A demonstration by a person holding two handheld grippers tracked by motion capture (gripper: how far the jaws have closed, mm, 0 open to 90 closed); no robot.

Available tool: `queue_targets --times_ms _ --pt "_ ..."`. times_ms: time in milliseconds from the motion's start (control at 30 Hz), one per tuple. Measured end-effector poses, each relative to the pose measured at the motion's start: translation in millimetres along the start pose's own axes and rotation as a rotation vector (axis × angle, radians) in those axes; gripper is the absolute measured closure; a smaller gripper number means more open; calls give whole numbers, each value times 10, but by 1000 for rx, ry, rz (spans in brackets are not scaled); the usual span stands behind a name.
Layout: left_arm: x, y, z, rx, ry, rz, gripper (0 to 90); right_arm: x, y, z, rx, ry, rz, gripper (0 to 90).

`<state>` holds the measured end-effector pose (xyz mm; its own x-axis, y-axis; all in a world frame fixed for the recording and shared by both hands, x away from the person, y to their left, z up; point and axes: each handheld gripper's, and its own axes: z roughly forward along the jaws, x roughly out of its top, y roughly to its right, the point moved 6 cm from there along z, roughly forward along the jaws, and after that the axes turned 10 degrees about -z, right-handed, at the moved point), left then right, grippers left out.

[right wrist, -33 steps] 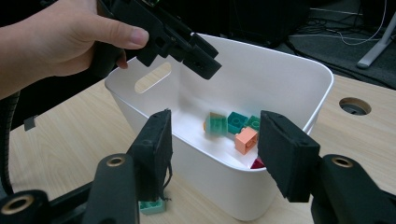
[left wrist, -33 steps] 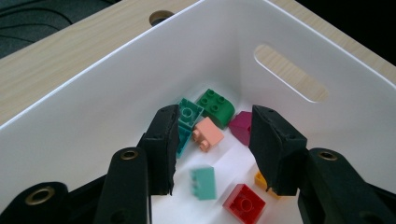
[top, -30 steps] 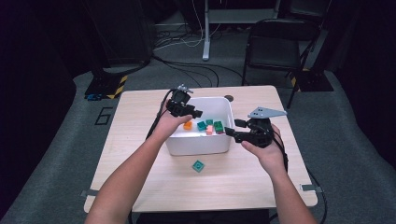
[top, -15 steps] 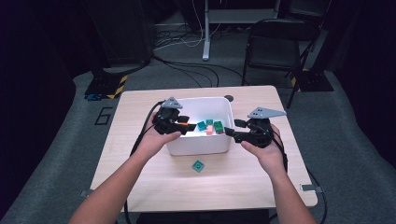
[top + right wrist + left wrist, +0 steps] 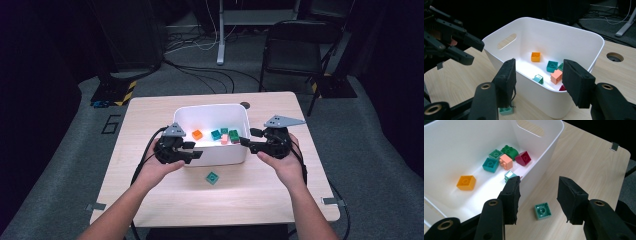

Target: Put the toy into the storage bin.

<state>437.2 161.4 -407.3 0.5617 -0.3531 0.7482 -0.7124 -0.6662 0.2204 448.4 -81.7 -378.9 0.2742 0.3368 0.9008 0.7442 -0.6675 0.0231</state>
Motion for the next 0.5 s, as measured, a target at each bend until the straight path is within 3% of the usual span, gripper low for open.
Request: queue_targets --times_ms 200,400,500 --pt "-149 9 67 -12 -12 -5 516 4 -6 -3 0 2 -1 442" --pt "-413 31 224 -29 -21 -10 510 4 -3 -7 0 2 1 443" --pt "-507 25 299 -14 -28 -2 507 2 6 -8 -1 3 0 443"
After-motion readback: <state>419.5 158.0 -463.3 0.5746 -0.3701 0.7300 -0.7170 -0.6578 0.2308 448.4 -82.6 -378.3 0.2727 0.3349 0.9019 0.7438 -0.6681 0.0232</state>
